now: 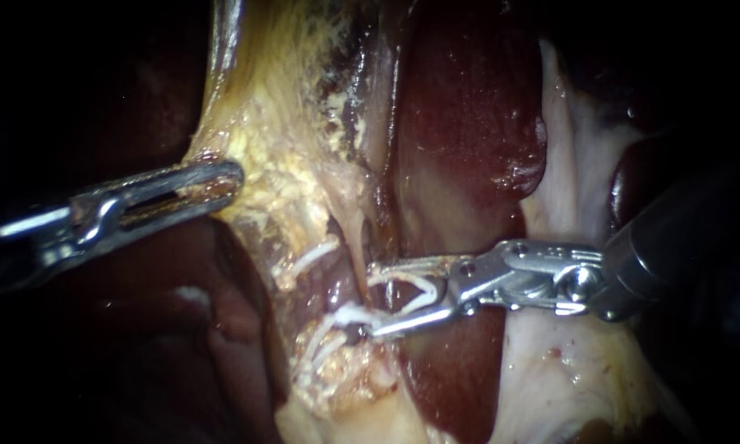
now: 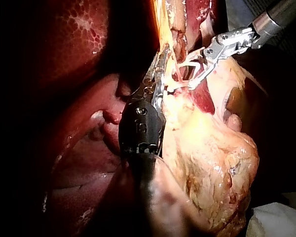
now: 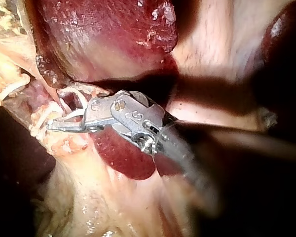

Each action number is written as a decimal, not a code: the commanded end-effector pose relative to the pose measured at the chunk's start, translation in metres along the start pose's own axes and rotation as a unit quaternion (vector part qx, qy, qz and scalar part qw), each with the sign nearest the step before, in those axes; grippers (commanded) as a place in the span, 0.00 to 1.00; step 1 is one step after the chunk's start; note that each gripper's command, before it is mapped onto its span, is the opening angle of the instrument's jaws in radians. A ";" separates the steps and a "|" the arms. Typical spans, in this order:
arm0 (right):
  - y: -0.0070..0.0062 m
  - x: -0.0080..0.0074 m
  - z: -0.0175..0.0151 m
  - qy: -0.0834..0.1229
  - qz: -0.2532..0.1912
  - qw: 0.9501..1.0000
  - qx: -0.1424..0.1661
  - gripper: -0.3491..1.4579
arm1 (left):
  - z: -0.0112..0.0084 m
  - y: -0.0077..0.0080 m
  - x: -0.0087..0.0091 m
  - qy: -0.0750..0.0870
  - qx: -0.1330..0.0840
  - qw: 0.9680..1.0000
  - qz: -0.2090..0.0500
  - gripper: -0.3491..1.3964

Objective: Clipping second clip right tube

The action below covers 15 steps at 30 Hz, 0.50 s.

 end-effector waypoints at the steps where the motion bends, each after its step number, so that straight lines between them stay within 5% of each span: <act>1: 0.0000 0.0000 0.0002 0.001 0.000 1.000 -0.001 0.51 | 0.0000 -0.0001 0.0000 0.000 0.000 1.000 0.000 0.00; 15: -0.0001 0.0000 0.0032 -0.002 0.012 1.000 0.009 0.47 | -0.0001 -0.0002 0.0000 0.000 0.000 1.000 0.000 0.00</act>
